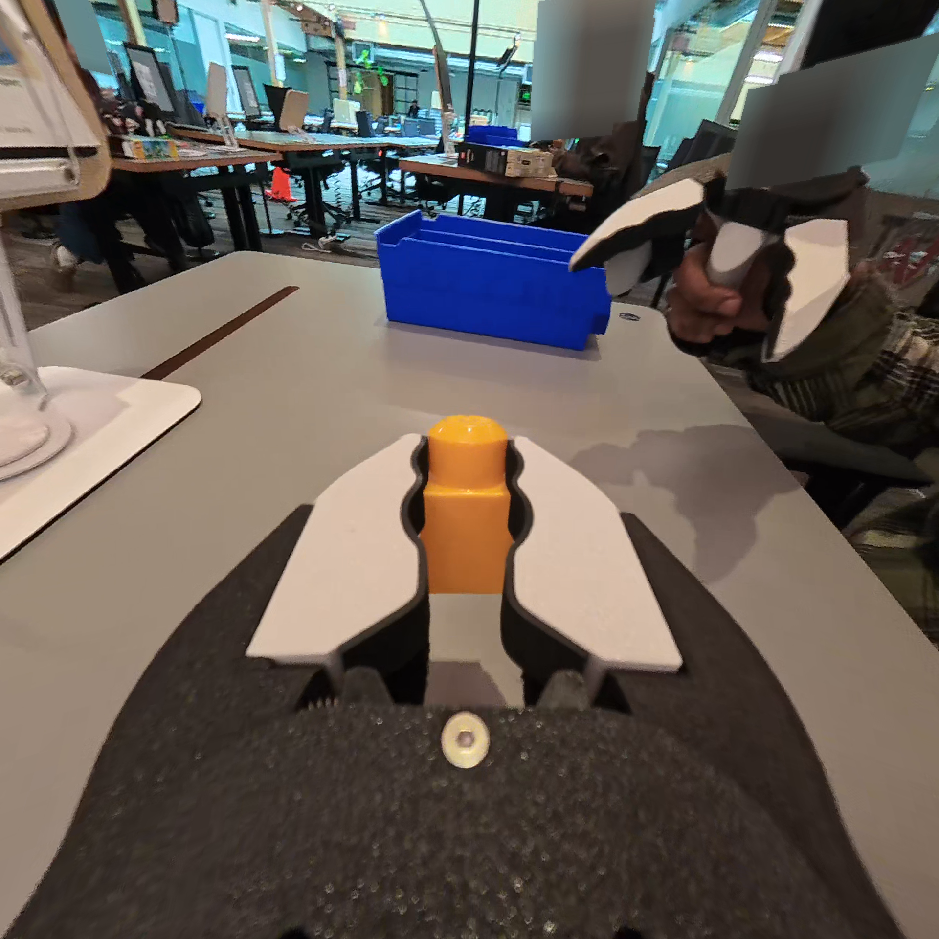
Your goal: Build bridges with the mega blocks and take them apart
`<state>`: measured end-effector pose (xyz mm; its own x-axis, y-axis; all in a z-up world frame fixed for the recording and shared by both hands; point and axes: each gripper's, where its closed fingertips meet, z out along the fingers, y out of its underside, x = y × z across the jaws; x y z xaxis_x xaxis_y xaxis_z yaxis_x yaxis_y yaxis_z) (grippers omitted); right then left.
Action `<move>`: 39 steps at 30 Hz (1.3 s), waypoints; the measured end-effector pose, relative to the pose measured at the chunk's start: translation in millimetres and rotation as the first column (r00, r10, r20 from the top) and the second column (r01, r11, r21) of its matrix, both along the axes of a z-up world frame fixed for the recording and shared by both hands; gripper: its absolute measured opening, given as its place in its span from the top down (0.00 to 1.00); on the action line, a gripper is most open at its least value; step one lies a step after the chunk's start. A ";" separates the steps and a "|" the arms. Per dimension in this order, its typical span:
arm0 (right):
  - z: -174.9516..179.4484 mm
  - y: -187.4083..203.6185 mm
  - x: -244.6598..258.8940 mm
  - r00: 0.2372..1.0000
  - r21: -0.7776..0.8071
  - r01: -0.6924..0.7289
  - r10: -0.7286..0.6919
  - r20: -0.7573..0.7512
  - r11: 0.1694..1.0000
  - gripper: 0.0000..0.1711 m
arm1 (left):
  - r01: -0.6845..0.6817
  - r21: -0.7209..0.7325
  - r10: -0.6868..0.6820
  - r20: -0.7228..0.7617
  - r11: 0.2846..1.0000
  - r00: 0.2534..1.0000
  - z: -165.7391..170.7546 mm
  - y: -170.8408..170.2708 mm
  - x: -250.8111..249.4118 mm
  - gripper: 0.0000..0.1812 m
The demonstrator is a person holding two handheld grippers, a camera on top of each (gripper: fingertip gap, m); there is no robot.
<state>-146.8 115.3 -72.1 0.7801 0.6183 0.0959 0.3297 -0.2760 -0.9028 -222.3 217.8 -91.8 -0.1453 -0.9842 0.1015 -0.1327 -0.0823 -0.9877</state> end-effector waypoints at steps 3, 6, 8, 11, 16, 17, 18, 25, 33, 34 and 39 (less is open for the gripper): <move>-2.9 5.2 0.8 1.000 -0.011 -0.010 0.010 -0.017 1.000 0.33 | 0.034 0.003 -0.034 0.020 0.999 0.999 3.2 -10.3 4.3 0.84; -4.7 11.0 -3.1 0.999 -0.021 -0.026 0.026 -0.030 0.999 0.33 | 0.032 0.027 -0.033 0.010 0.999 0.999 2.4 -14.2 6.5 0.84; -6.2 12.6 -6.2 0.999 -0.019 -0.038 0.038 -0.019 0.999 0.33 | 0.023 0.032 -0.024 0.024 0.999 0.999 4.3 -13.3 5.4 0.84; -12.9 15.9 -9.3 0.999 -0.035 -0.048 0.047 -0.013 0.998 0.33 | -0.015 0.059 0.016 -0.017 0.998 1.000 -5.0 -3.1 2.5 0.84; -25.1 21.7 -14.3 0.999 -0.087 -0.050 0.050 0.001 0.995 0.33 | -0.035 0.060 0.040 -0.070 0.998 0.997 -27.0 5.9 4.7 0.84; -26.6 22.5 -15.3 0.999 -0.094 -0.048 0.049 0.010 0.994 0.33 | -0.042 0.058 0.047 -0.081 0.997 0.996 -30.2 7.1 5.7 0.84; -27.6 23.0 -16.5 0.999 -0.100 -0.048 0.050 0.016 0.994 0.33 | -0.047 0.061 0.053 -0.088 0.997 0.995 -31.0 7.7 6.4 0.84; -23.0 21.5 -28.8 0.998 -0.105 -0.055 0.055 -0.001 0.993 0.32 | -0.078 0.009 0.079 -0.204 0.997 0.976 -41.5 3.7 3.8 0.84; -26.9 21.0 -30.8 0.998 -0.110 -0.058 0.058 -0.011 0.992 0.32 | -0.100 -0.056 0.091 -0.138 0.993 0.986 -21.9 -2.0 -5.8 0.84; -28.1 20.6 -30.8 0.998 -0.111 -0.059 0.059 -0.006 0.992 0.32 | -0.111 -0.054 0.103 -0.139 0.992 0.985 -21.0 0.4 -7.7 0.84; -30.8 17.8 -31.8 0.998 -0.112 -0.067 0.066 -0.010 0.991 0.32 | -0.142 -0.097 0.133 -0.096 0.985 0.986 -10.8 7.0 -13.2 0.84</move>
